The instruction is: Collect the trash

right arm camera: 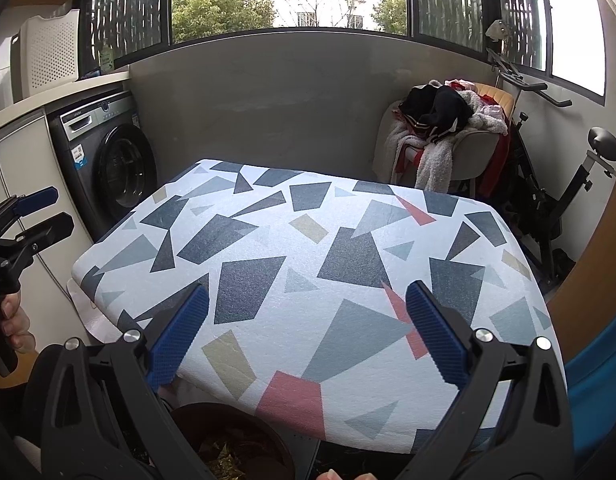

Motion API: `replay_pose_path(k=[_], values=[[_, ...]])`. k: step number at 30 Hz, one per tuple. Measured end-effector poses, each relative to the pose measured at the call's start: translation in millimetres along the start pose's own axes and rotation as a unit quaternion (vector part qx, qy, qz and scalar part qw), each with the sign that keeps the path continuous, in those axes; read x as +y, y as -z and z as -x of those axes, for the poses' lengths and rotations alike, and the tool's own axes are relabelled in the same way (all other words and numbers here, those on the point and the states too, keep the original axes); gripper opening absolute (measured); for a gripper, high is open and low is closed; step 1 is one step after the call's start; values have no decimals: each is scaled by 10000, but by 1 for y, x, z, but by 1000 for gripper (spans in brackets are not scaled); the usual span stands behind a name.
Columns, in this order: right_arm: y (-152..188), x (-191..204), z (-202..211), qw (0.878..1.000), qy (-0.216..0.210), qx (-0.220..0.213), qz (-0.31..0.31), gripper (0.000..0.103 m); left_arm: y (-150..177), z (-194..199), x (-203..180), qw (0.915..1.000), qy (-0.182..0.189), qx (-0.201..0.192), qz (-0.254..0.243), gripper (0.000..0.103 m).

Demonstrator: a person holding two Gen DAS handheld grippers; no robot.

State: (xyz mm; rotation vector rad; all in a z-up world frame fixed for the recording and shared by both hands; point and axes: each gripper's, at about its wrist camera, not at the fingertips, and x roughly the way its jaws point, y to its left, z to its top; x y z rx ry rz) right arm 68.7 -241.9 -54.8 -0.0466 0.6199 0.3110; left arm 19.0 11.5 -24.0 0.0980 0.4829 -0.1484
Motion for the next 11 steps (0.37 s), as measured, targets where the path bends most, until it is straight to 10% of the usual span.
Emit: replay_pose_path(k=[11], values=[[2,1,0,10000,15,4,0,97,-1,-3,-1,9999,-89,51,-8,97]])
